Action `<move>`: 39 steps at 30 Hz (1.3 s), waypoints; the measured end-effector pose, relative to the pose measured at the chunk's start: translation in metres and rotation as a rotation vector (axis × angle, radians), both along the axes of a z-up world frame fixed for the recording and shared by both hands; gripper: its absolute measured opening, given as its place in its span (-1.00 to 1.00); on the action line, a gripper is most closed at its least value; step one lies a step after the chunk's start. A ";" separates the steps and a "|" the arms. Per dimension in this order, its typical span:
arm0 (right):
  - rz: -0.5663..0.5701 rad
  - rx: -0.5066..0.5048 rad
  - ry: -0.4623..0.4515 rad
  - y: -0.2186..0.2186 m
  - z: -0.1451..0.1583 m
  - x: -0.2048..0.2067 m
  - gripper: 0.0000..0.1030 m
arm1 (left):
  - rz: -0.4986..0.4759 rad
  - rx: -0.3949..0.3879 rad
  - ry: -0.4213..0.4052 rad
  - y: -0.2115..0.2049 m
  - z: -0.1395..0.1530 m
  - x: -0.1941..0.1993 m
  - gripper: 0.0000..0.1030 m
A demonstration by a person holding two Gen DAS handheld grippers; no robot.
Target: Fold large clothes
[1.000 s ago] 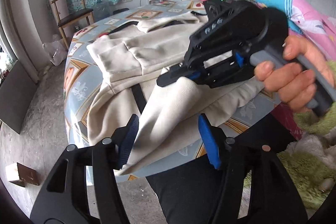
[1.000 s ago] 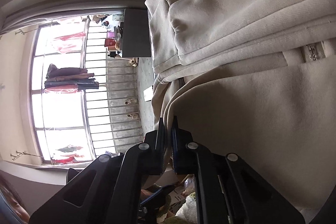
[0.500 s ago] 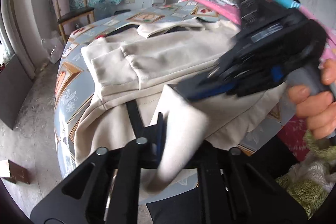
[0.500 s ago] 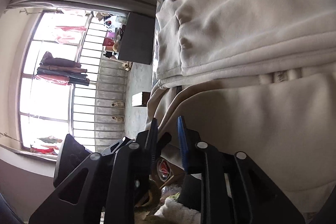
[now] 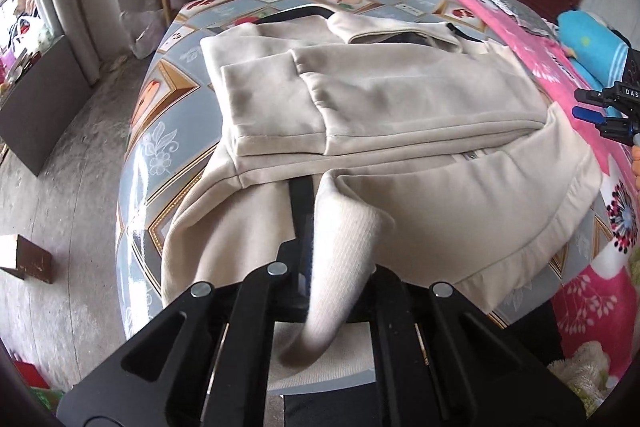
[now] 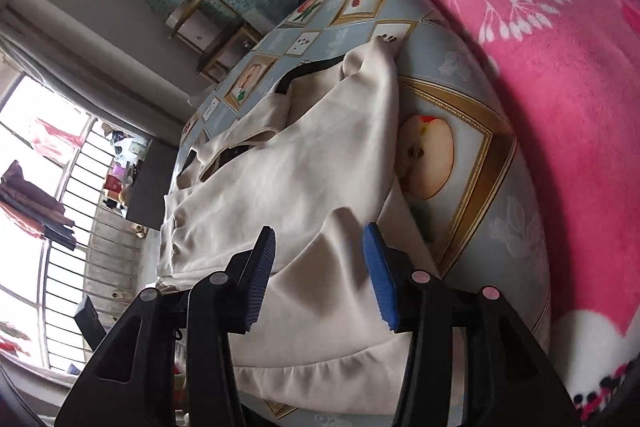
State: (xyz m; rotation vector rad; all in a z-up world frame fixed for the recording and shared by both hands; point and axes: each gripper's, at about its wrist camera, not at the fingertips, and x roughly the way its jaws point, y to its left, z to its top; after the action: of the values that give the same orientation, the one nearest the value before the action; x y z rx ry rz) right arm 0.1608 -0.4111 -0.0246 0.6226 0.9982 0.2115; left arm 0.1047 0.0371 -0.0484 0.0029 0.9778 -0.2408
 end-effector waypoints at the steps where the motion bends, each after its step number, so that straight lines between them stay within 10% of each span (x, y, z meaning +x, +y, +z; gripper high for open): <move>1: 0.008 0.033 0.011 -0.007 -0.005 0.007 -0.12 | 0.011 0.004 0.002 0.000 -0.001 0.001 -0.90; 14: 0.230 0.308 0.113 -0.016 -0.050 0.012 -0.12 | 0.078 0.069 0.041 -0.006 -0.006 0.014 -0.90; 26: 0.404 0.164 0.178 0.009 -0.060 0.035 -0.11 | 0.093 0.084 0.060 -0.008 -0.007 0.017 -0.90; 30: 0.445 -0.027 0.138 0.029 -0.045 0.015 -0.12 | 0.091 0.091 0.064 -0.009 -0.007 0.017 -0.90; 39: 0.368 -0.708 0.012 0.113 -0.020 -0.028 -0.83 | 0.094 0.108 0.075 -0.012 -0.006 0.018 -0.90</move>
State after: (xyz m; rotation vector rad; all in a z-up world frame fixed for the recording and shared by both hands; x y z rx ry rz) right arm 0.1331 -0.2979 -0.0443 -0.2080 1.1083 0.1606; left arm 0.1225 0.0253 -0.0549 0.0467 1.0617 -0.1018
